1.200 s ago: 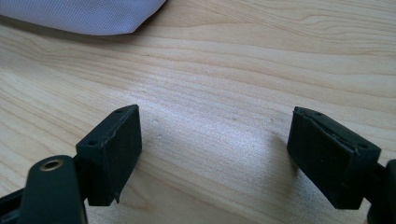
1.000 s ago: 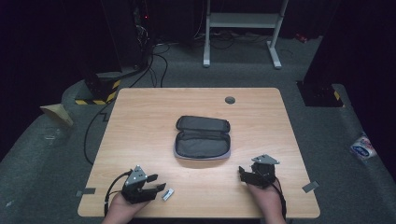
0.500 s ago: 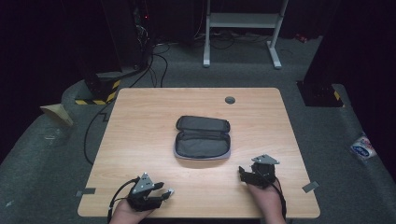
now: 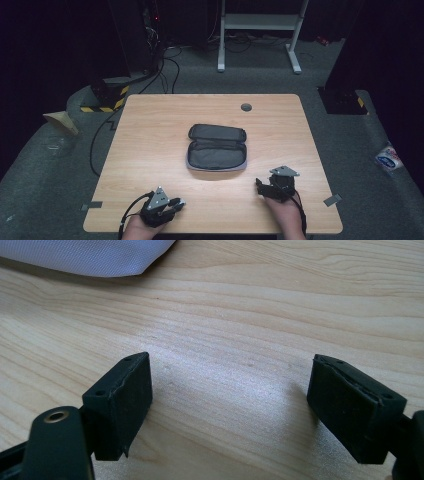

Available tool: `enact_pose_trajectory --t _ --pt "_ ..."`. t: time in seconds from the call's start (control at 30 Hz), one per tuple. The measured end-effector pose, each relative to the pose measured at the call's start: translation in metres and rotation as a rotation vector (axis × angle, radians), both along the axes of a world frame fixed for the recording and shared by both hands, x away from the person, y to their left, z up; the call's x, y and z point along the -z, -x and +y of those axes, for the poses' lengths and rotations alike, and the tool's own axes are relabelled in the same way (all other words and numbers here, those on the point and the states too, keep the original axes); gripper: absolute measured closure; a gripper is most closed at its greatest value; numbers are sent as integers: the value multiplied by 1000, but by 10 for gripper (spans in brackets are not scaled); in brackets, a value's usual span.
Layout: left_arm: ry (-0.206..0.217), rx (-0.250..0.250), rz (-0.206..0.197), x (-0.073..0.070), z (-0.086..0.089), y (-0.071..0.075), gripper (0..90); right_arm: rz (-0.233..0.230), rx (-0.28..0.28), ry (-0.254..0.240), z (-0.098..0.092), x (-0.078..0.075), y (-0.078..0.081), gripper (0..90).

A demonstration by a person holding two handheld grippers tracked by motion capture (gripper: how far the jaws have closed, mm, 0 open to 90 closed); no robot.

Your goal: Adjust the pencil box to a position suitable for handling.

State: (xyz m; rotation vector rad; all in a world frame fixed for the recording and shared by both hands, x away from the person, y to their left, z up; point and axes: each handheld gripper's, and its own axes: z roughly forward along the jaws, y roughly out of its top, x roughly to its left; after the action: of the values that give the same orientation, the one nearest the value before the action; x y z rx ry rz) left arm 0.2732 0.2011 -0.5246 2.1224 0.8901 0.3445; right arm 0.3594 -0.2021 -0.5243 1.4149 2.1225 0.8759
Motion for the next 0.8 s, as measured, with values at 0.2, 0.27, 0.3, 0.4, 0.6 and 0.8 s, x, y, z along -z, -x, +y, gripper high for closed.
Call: enact_pose_trajectory --t 0.2,0.27,0.3,0.4,0.6,0.8 --pt "0 -6 8 -1 1 -1 727 1 -1 0 0 0 0 180" --pt "8 -14 12 -1 1 -1 728 0 -3 0 0 0 0 180" --pt "8 -16 10 -2 2 -2 728 2 -2 -1 0 0 0 180" --pt "29 -27 13 -3 5 -4 729 2 -2 -1 0 0 0 180" --pt "53 -48 11 -7 12 -8 729 0 1 -1 0 0 0 183" --pt "77 -72 48 -9 19 -16 729 -2 4 0 0 0 0 184"
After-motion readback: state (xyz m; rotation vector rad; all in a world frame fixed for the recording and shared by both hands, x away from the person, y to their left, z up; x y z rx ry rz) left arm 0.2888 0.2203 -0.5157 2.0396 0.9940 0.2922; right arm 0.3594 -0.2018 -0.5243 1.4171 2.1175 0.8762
